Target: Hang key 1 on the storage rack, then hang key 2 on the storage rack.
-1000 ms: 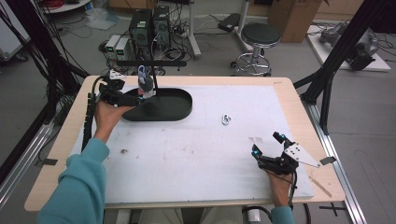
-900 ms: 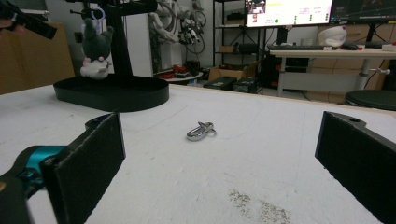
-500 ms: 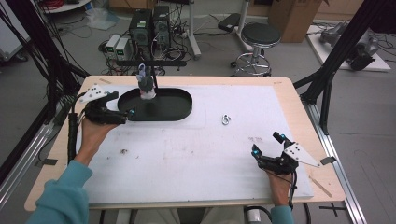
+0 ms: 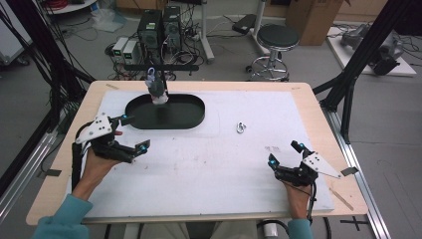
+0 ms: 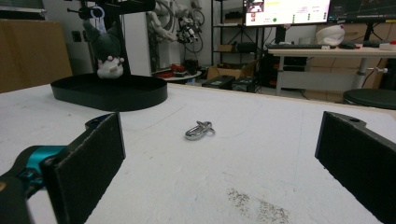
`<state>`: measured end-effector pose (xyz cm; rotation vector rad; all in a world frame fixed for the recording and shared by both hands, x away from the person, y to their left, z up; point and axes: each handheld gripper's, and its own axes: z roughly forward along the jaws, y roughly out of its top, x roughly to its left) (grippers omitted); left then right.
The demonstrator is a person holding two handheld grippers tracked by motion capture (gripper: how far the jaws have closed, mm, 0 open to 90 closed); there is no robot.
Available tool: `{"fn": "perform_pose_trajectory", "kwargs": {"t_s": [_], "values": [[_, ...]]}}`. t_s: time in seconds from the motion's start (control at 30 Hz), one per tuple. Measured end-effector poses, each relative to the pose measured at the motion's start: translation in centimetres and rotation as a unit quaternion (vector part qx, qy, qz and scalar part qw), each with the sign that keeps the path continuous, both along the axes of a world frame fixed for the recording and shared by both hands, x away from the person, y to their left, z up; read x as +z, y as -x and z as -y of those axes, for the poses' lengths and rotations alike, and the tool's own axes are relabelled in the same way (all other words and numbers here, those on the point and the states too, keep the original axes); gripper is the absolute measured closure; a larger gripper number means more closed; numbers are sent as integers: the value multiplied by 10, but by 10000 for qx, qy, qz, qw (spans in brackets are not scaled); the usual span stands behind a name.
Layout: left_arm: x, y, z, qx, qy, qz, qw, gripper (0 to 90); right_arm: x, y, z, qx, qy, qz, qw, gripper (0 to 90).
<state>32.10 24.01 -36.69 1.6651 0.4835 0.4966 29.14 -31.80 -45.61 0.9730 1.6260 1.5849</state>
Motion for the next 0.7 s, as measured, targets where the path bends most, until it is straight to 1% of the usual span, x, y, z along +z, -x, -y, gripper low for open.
{"fn": "perform_pose_trajectory", "kwargs": {"t_s": [0.07, 0.23, 0.33, 0.43, 0.47, 0.5, 0.53, 0.67, 0.7], "values": [[-3, 6, -1, -80, 122, 97, 9998, 17, 0, 0, 0, 2, 9, 3, 10000, 8], [-11, 14, -5, -169, 242, 291, 9991, 17, 0, 1, 0, -2, 1, -12, 10000, 8], [-16, 13, -5, -219, 202, 224, 9993, 17, 0, 0, 0, -4, -9, -3, 10000, 8], [-19, 14, -5, -163, 216, 256, 9993, 17, 0, 1, 0, 7, -1, -14, 10000, 8], [-19, 15, -5, -166, 182, 261, 9994, 17, 0, 1, 0, 9, 3, -11, 10000, 8], [-19, 15, -5, -180, 195, 271, 9993, 17, 0, 1, 0, 3, 1, -13, 10000, 8], [-19, 15, -5, -170, 181, 285, 9993, 17, 0, 0, 0, -4, 1, 40, 10000, 7], [-20, 12, -5, -115, 169, 210, 9996, 17, 0, 0, 1, 3, -27, -2, 10000, 8], [-20, 11, -6, -114, 194, 162, 9996, 17, 0, 0, 1, -1, -35, -25, 10000, 8]]}}
